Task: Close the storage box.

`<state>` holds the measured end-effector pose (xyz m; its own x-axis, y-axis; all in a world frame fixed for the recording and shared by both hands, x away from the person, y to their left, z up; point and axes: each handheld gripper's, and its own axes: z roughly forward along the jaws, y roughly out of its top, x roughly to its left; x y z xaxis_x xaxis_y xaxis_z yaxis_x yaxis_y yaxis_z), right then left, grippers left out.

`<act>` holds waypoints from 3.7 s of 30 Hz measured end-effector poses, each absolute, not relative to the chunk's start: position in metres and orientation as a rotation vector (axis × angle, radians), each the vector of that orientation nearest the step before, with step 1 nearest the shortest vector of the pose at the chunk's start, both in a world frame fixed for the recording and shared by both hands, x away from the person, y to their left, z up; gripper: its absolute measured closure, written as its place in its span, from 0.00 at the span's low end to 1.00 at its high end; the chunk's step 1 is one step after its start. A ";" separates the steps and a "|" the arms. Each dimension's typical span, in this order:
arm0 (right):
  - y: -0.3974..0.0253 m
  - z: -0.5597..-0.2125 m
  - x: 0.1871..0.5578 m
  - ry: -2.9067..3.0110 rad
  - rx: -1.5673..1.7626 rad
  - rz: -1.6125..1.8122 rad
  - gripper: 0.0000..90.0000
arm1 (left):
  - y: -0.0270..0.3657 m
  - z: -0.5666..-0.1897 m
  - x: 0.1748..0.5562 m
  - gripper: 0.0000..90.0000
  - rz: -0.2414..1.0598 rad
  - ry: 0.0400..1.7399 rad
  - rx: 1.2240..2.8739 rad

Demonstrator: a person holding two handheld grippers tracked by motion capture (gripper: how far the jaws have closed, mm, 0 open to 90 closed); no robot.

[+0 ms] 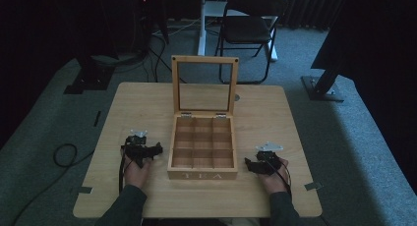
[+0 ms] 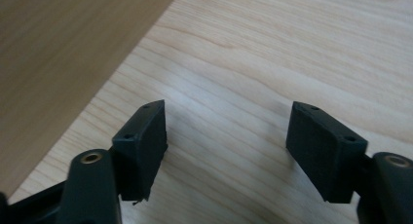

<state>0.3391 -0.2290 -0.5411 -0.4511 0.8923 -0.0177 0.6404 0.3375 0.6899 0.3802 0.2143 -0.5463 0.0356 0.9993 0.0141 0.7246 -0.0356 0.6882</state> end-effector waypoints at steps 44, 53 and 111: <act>-0.207 -0.446 0.394 2.086 1.288 1.147 0.46 | 0.214 -0.546 0.380 0.02 0.709 1.739 1.815; -0.196 -0.440 0.415 2.098 1.266 1.144 0.46 | 0.214 -0.546 0.380 0.02 0.711 1.739 1.813; -0.163 -0.405 0.521 2.051 1.381 1.334 0.52 | 0.214 -0.546 0.380 0.02 0.709 1.739 1.815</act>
